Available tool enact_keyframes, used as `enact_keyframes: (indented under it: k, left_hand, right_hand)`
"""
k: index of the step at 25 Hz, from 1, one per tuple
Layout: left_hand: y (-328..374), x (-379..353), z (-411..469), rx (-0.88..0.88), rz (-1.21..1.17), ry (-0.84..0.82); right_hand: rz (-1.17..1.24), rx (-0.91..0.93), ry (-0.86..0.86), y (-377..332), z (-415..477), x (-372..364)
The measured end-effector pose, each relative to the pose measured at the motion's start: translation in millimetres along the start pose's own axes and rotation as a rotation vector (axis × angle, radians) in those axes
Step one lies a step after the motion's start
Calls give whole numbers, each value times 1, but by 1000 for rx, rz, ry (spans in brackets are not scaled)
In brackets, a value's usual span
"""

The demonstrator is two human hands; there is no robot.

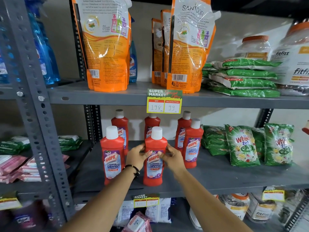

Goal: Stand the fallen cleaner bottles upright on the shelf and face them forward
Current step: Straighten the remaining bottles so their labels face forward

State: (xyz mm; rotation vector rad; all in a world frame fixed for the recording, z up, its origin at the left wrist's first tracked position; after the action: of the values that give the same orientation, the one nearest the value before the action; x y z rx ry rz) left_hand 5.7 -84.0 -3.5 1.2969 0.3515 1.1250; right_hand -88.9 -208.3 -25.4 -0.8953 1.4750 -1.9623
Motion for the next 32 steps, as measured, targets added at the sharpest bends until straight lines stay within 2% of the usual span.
enact_keyframes:
  k: [9, 12, 14, 16, 21, 25, 28, 32]
  left_hand:
    - [-1, -3, -8, 71, -124, 17]
    - [-3, -4, -15, 9, -99, 200]
    - [5, -4, -23, -118, -57, 363]
    - [18, -6, -30, -246, -43, 401]
    - [45, -35, -23, -440, -48, 344]
    - [70, -63, -9, -510, -43, 253]
    - [83, -86, -2, -498, 21, 232]
    - [88, -118, 12, -353, 35, 157]
  right_hand:
    - [2, 2, 0, -2, -6, 0]
    - [-6, 9, 41, -3, -7, 4]
    - [27, -9, 179, -8, -10, 10]
    - [87, -4, 323, -15, -15, 18]
    - [149, 61, 413, -27, -23, 34]
    - [104, 136, 455, -34, -14, 54]
    - [130, 156, 433, -37, -6, 79]
    - [74, 136, 302, -24, 11, 118]
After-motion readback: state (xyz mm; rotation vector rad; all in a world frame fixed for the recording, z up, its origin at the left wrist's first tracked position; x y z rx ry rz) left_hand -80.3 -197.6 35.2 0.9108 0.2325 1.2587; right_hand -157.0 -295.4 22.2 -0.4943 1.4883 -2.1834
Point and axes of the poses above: each hand's wrist, its own z-axis towards the middle knuckle, its own x-axis out of the back of the hand, y = z × x, the point moved 1 cm from there along z, towards the middle knuckle, and after that the axes turned 6 degrees about -z, right-handed, at the moved point
